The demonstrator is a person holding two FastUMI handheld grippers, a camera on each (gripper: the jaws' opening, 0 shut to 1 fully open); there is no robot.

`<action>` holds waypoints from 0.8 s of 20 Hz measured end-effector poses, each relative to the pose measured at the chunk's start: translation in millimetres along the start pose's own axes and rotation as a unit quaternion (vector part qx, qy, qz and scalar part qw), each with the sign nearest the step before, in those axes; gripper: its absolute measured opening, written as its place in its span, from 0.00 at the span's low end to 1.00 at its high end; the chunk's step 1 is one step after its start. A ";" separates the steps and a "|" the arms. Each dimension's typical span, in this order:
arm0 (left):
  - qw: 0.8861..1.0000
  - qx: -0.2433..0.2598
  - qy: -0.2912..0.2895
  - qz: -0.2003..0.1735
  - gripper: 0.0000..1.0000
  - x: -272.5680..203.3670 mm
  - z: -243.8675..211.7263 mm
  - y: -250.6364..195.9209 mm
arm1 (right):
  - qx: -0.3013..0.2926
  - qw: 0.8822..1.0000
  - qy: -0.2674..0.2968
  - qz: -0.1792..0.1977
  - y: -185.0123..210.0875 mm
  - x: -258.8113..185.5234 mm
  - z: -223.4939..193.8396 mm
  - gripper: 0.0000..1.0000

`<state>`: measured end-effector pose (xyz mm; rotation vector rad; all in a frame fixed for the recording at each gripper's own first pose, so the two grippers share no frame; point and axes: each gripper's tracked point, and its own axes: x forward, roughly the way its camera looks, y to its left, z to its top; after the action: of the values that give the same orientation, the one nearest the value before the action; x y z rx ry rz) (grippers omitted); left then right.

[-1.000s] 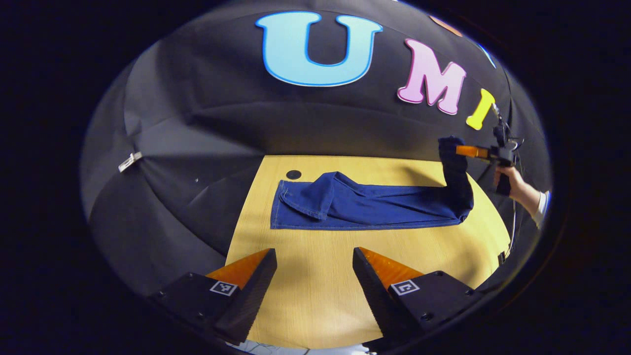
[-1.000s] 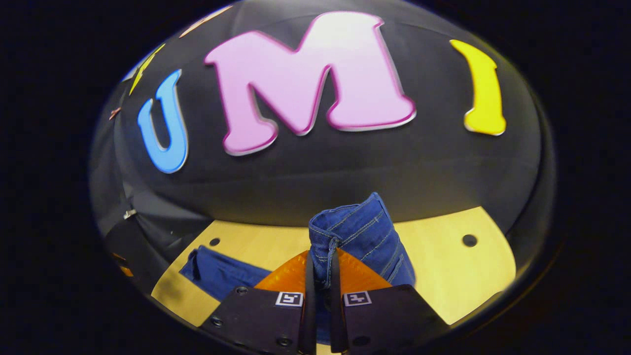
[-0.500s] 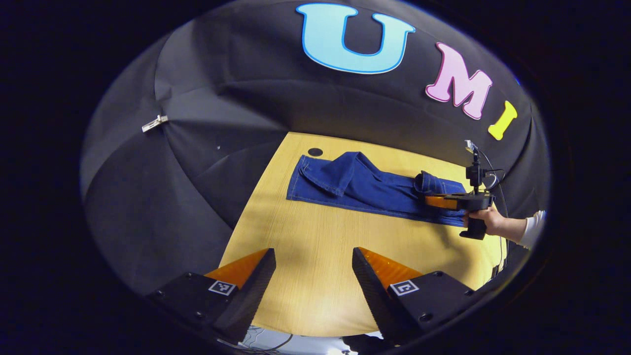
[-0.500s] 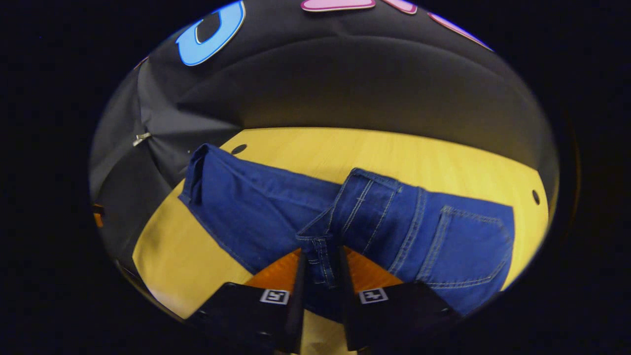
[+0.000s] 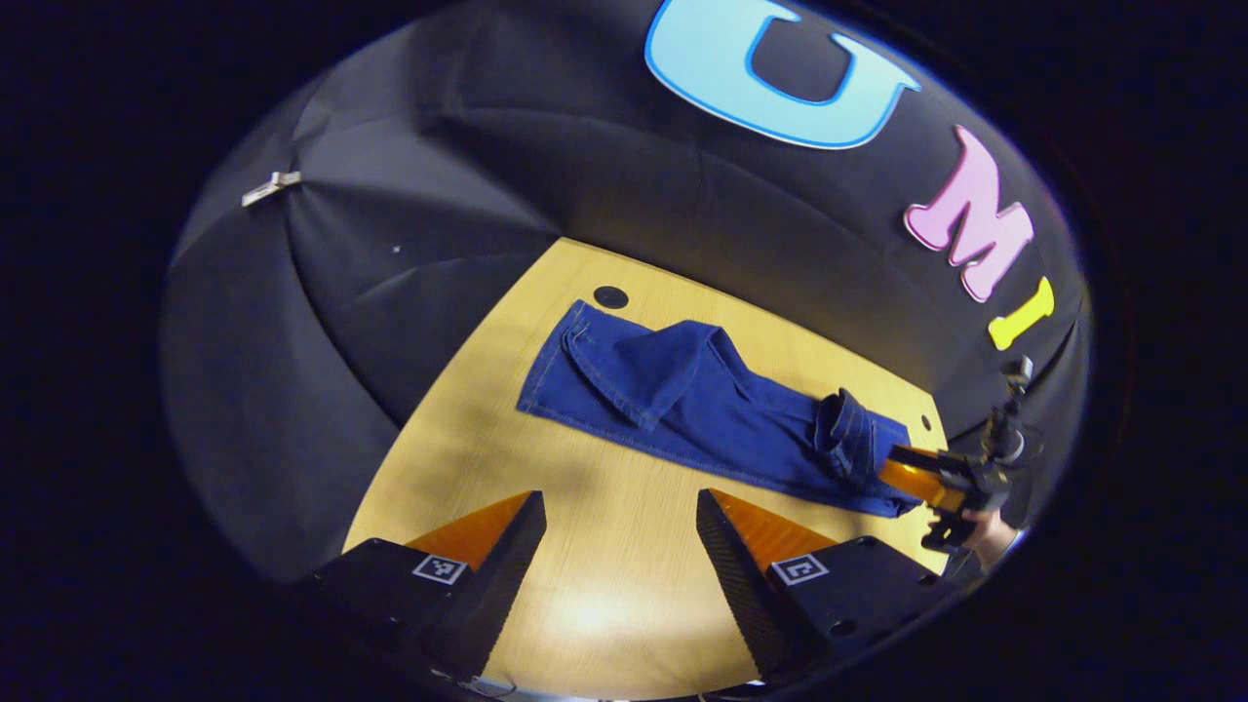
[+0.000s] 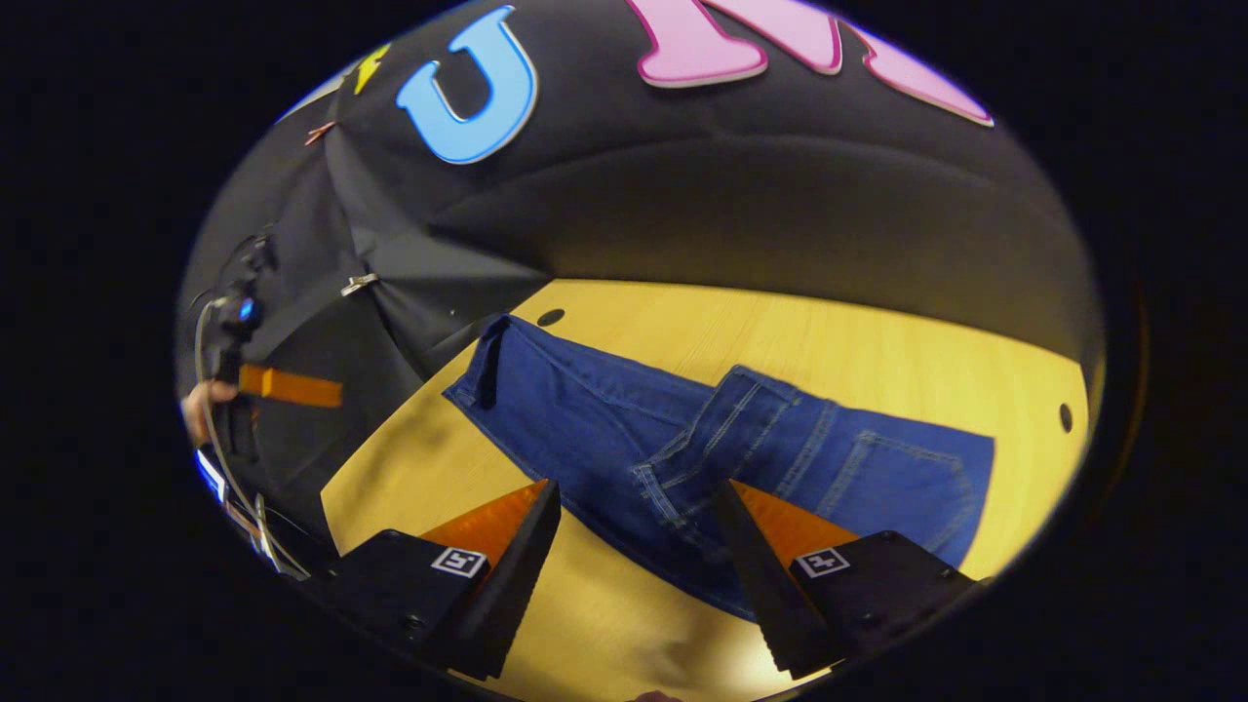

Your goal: Grasp the waist and the cuffs of the jeans and fold them to make the two legs overlap; first hold the waist and fold one-third of the jeans toward the cuffs, then hold the cuffs and fold the remaining one-third in the same direction to finish folding.

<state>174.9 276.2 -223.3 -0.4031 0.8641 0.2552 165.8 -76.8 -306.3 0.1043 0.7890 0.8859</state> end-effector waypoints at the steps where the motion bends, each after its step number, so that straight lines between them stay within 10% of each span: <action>1: 1.000 -0.014 0.013 -0.011 0.97 17.3 14.2 0.3 | 0.007 1.000 -0.007 -0.009 -3.3 -24.4 1.1 0.99; 9: 0.990 -0.028 0.137 0.011 0.97 139.2 61.6 36.9 | 0.119 0.978 -0.020 -0.170 -50.2 -169.0 -67.9 0.98; 16: 0.972 0.056 0.213 0.083 0.93 195.8 51.8 79.6 | 0.159 0.964 -0.011 -0.215 -38.9 -192.6 -80.7 0.99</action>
<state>303.0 381.2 -364.6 -0.2828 1.3322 0.2765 65.9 -260.5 -268.9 0.2153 0.8861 0.3425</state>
